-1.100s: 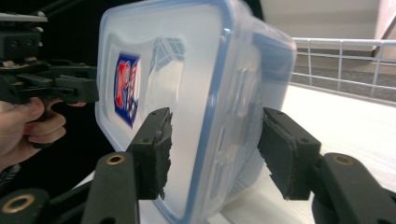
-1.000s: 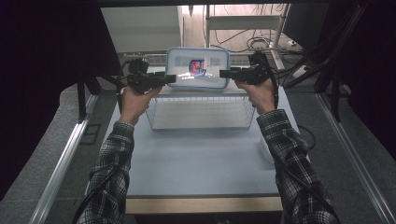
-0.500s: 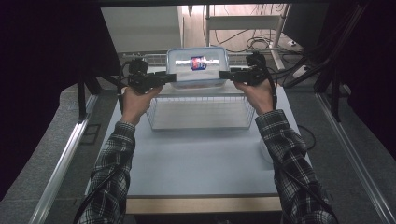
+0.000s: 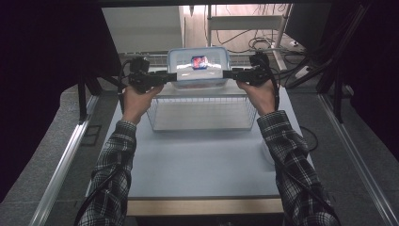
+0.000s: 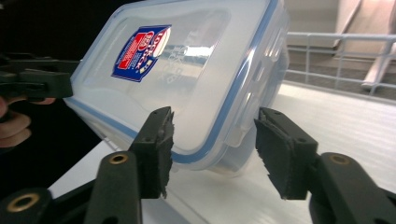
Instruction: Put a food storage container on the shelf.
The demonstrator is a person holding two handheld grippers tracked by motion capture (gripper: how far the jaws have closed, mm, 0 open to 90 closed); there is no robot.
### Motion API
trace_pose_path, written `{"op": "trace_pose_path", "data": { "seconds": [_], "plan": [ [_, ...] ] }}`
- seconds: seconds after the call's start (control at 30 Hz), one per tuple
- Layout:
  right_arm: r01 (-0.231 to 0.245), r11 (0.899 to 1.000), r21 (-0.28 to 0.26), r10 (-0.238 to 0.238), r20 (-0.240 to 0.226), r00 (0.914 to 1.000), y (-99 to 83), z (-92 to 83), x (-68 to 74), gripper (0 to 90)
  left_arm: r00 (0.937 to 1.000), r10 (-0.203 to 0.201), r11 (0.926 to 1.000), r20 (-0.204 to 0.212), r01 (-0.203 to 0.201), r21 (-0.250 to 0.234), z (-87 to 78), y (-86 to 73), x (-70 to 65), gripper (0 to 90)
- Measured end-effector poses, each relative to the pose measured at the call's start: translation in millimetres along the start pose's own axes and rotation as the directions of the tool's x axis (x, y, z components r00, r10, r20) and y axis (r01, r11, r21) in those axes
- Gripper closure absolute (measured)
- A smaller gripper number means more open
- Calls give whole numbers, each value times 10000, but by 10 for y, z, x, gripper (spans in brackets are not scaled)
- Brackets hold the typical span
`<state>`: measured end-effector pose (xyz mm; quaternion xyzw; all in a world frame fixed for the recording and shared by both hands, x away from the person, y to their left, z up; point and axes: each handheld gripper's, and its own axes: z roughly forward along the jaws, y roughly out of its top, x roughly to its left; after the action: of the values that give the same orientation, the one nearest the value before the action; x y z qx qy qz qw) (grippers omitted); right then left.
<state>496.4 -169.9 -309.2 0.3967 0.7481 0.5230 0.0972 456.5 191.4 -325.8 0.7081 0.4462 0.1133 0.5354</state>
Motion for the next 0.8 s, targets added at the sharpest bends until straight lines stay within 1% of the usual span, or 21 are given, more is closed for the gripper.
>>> {"op": "trace_pose_path", "data": {
  "seconds": [0.07, 0.13, 0.2, 0.23, 0.27, 0.3, 0.33, 0.4, 0.43, 0.57, 0.7, 0.73, 0.8],
  "plan": [
    [124, 9999, -66, -123, 139, 9998, 11, 6, 17, 485, 9998, 130, 9999, -164, -130, -10, 3, 18, -7, 437],
    [224, 9996, -144, -221, 222, 9995, 18, 11, 33, 500, 9994, 147, 9999, -310, -147, 3, 5, 35, -13, 437],
    [192, 9996, -209, -186, 269, 9995, 26, 8, 33, 536, 9989, 173, 9998, -433, -174, -5, 3, 51, -5, 439],
    [192, 9996, -209, -186, 269, 9995, 26, 8, 33, 536, 9989, 173, 9998, -433, -174, -5, 3, 51, -5, 439],
    [121, 9995, -304, -117, 150, 9998, 33, -2, 24, 578, 9990, 122, 9999, -433, -125, -67, 2, 59, 6, 441],
    [121, 9995, -304, -117, 150, 9998, 33, -2, 24, 578, 9990, 122, 9999, -433, -125, -67, 2, 59, 6, 442],
    [138, 9992, -373, -134, 103, 9999, 39, -6, 26, 590, 9992, -33, 9998, -401, 24, -215, 1, 60, 10, 442],
    [156, 9992, -379, -151, 133, 9998, 48, -8, 30, 613, 9992, -4, 9998, -409, -5, -205, -1, 61, 15, 445],
    [228, 9991, -353, -222, 163, 9996, 50, -9, 34, 616, 9991, 18, 9998, -424, -26, -194, -2, 61, 12, 446],
    [247, 9992, -322, -241, 177, 9996, 51, -17, 43, 622, 9988, 128, 9997, -477, -138, -216, 0, 63, 14, 445],
    [178, 9996, -212, -177, 43, 9998, 44, -35, 68, 626, 9987, 179, 9996, -479, -188, -196, 3, 63, 19, 446],
    [143, 9998, -169, -143, -12, 9999, 43, -39, 76, 626, 9982, 221, 9995, -559, -232, -199, -2, 64, 17, 444],
    [216, 9997, -99, -217, -70, 9997, 43, -47, 94, 626, 9983, 166, 9995, -552, -180, -258, 0, 62, 12, 442]
  ]
}}
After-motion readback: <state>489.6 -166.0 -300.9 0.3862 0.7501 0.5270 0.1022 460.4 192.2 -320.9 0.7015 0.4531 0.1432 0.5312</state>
